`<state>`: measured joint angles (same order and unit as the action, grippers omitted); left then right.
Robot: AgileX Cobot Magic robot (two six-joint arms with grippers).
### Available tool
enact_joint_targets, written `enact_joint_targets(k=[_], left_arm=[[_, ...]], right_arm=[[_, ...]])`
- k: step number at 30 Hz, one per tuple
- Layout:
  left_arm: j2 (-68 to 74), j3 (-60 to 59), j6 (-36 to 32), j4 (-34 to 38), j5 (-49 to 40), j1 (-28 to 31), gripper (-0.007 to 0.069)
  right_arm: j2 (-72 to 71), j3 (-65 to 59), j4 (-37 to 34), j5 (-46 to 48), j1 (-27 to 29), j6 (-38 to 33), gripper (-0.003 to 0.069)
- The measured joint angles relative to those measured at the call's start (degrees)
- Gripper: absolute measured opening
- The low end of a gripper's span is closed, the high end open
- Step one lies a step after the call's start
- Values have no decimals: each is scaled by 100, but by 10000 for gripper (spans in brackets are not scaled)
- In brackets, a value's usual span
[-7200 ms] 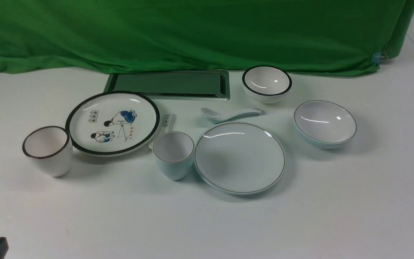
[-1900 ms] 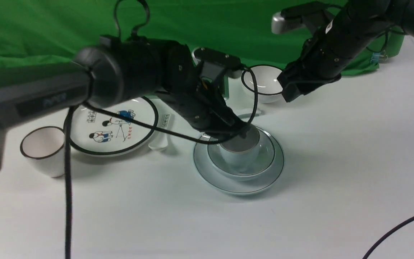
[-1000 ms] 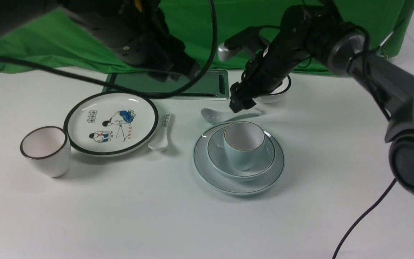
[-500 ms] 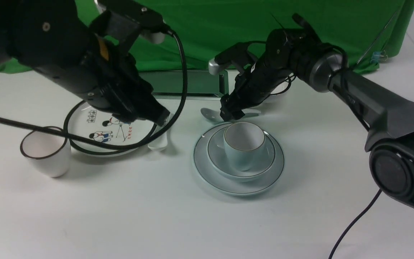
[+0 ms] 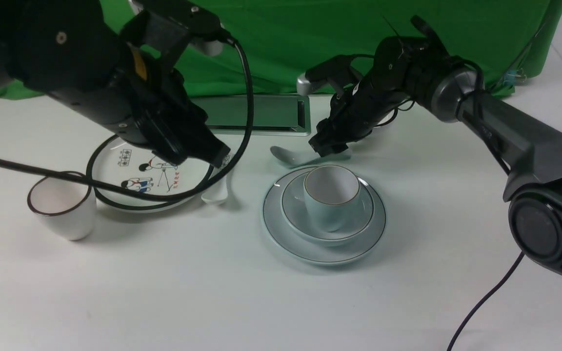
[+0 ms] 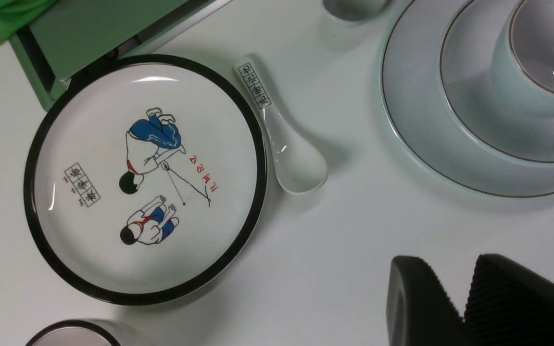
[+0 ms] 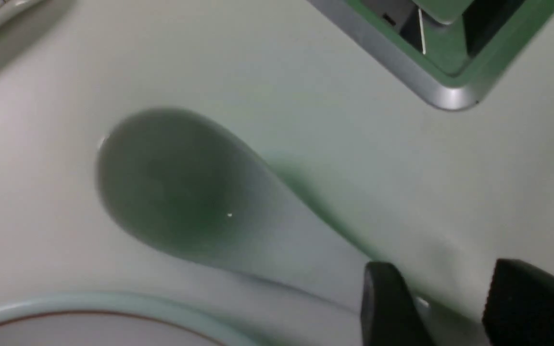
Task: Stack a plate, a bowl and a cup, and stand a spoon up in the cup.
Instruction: Use the right arm to grab a blue soup spoon
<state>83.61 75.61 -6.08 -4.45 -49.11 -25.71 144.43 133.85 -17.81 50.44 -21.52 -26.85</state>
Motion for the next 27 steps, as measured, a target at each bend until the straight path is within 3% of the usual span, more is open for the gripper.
enact_joint_targets(k=[3,8,13,19,27], left_arm=[[0,0,0,0,6,0,118],[0,0,0,0,25,0,120],[-2,0,0,0,30,0,121],[-6,0,0,0,54,0,129],[-6,0,6,-14,54,0,130]], right_arm=[[0,0,-13,-19,0,0,324],[42,0,-26,-19,5,-29,393],[87,0,-46,0,11,-110,394],[94,0,46,-17,11,-134,308],[96,0,138,195,116,-151,117]])
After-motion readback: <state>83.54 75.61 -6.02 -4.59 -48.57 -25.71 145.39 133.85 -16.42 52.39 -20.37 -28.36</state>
